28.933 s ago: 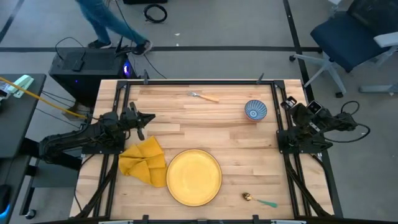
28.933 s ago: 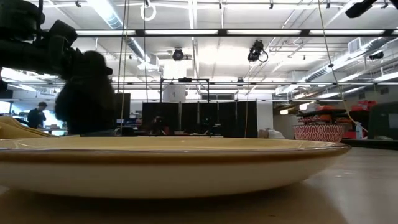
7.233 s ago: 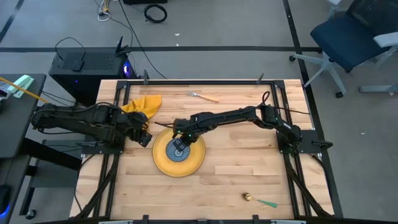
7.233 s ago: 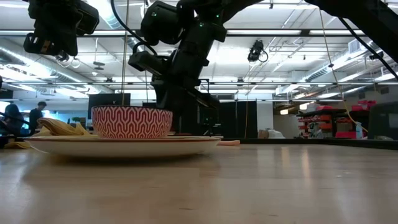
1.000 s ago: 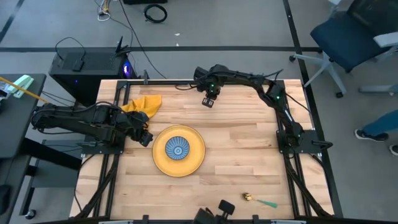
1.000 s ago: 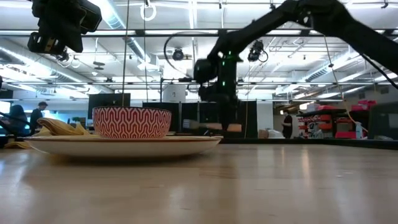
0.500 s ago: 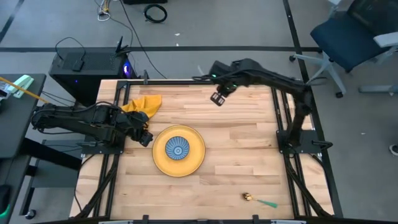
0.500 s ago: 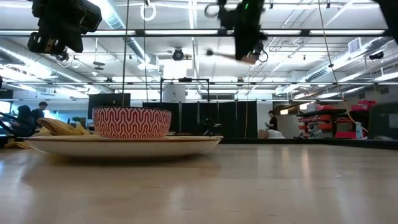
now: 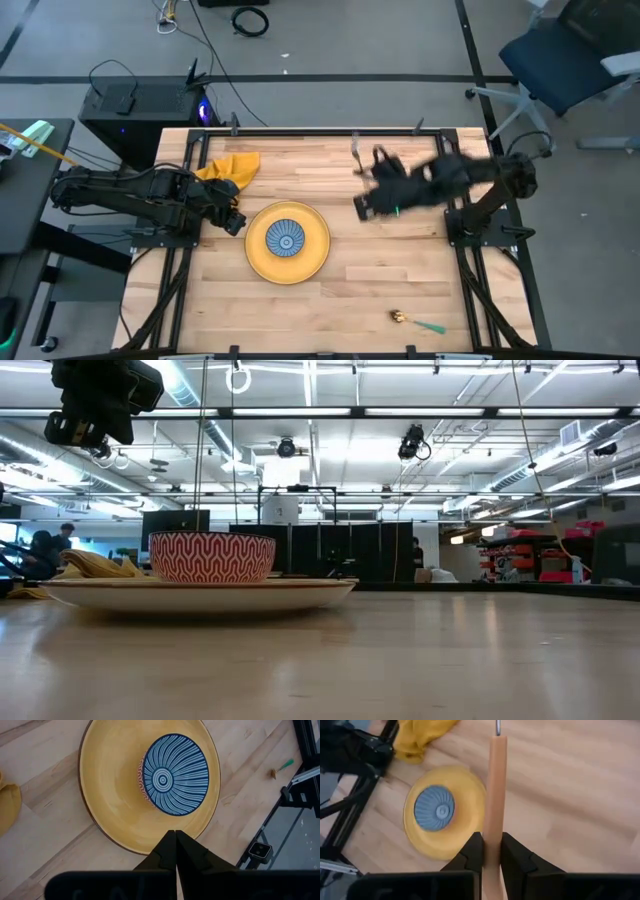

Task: Set table place
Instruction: Put the orange fork to the right side of the yellow plate

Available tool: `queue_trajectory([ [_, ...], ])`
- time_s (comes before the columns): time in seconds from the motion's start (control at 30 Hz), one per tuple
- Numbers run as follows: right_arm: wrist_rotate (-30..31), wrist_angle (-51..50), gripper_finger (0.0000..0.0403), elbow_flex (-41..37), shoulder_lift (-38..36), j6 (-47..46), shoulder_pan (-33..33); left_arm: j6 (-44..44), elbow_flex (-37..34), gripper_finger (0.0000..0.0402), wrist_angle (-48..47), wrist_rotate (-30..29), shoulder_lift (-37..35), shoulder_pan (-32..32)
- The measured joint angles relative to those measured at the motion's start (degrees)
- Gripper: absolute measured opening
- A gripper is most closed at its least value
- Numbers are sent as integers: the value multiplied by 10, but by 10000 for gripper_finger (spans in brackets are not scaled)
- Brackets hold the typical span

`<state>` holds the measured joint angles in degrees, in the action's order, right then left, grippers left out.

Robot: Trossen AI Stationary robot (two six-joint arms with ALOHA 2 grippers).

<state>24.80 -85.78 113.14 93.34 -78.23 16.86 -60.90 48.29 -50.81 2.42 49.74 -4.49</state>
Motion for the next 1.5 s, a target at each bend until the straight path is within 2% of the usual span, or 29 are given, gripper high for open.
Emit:
queue_trajectory([
  [0.1, 3, -45, 43, 0, 39, -121, 60, 0, 0, 9, 0, 0, 0, 0],
  [0.17, -12, -39, 43, -6, 70, -170, 84, 0, 0, 9, 0, 0, 0, 0],
  [0.3, -98, -42, 43, -9, 151, -202, 89, 0, 0, 9, 0, 0, 0, 0],
  [0.43, -182, -32, 43, -10, 244, -168, 67, 0, 0, 9, 2, 0, 0, 0],
  [0.53, -228, 18, 43, -10, 303, -103, 39, 0, 0, 9, 3, 0, 0, 0],
  [0.67, -268, 95, 43, -10, 367, -11, -9, 0, 0, 9, 3, 0, 0, 0],
  [0.77, -288, 98, 43, -10, 391, 33, -40, 0, 0, 9, 3, 0, 0, 0],
  [0.93, -274, 88, 43, -10, 375, 57, -47, 0, 0, 9, 4, 0, 0, 0],
  [1.03, -254, 77, 43, -10, 358, 25, -41, 0, 0, 9, 5, 0, 0, 0],
  [1.17, -263, 105, 43, -47, 350, -44, -37, 0, 0, 9, 5, 0, 0, 0],
  [1.3, -283, 147, 43, -121, 322, -101, -20, 0, 0, 9, 8, 0, 0, 0],
  [1.4, -282, 241, 43, -204, 268, -174, -2, 0, 0, 9, 12, 0, 0, 0],
  [1.5, -253, 325, 43, -288, 206, -258, 11, 0, 0, 9, 14, 0, 0, 0],
])
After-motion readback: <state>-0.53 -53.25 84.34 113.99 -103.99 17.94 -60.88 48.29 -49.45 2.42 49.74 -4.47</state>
